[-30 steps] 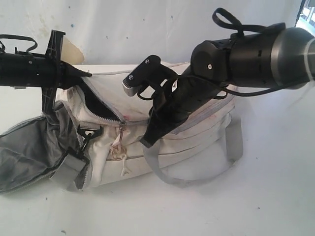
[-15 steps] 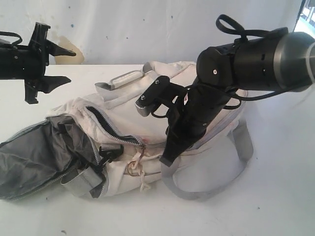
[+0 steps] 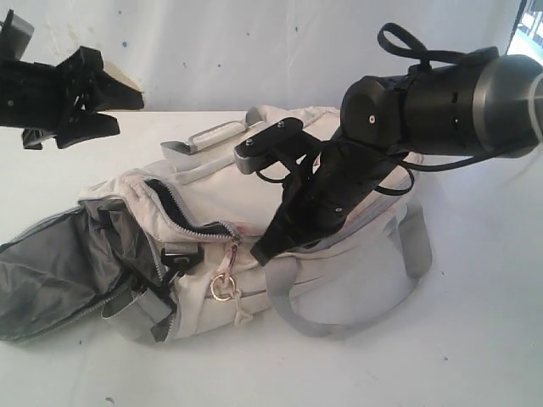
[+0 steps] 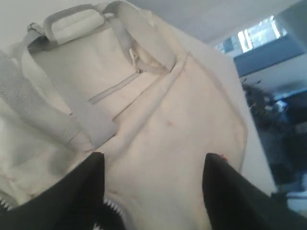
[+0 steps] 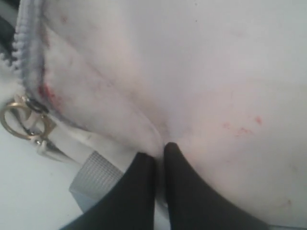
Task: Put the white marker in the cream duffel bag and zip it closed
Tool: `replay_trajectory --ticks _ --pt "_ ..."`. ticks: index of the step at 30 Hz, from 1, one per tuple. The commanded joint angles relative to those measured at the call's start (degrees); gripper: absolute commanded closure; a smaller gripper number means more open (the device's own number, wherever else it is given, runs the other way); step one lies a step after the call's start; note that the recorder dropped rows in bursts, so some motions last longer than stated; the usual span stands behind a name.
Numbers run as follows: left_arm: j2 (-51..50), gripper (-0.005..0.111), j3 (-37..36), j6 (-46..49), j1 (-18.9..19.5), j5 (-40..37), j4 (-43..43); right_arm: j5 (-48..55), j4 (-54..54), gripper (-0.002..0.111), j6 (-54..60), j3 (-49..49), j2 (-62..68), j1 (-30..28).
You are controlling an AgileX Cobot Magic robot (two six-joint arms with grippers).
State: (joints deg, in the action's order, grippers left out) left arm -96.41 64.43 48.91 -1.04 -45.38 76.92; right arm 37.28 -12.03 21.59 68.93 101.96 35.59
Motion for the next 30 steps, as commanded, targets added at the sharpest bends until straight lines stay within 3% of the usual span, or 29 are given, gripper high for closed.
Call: replay_trajectory --ticks 1,7,12,22,30 --pt "2.66 0.044 0.38 1.52 -0.2 -5.37 -11.35 -1.21 -1.1 0.108 -6.27 1.85 -0.13 -0.27" --pt "4.89 0.044 -0.07 2.48 -0.41 -12.27 -14.31 0.46 -1.15 0.108 -10.02 4.46 -0.13 -0.37" --pt "5.99 0.049 -4.6 4.78 -2.77 -12.18 -14.3 2.13 -2.88 0.108 -10.27 5.91 -0.13 -1.24" --pt "6.11 0.049 -13.59 19.56 -10.75 -7.24 1.75 2.51 -4.83 0.108 -10.27 5.95 -0.13 -1.92" --pt "6.11 0.049 -17.73 23.31 -16.67 -4.21 5.25 2.5 -4.94 0.108 -10.27 5.95 -0.13 -1.92"
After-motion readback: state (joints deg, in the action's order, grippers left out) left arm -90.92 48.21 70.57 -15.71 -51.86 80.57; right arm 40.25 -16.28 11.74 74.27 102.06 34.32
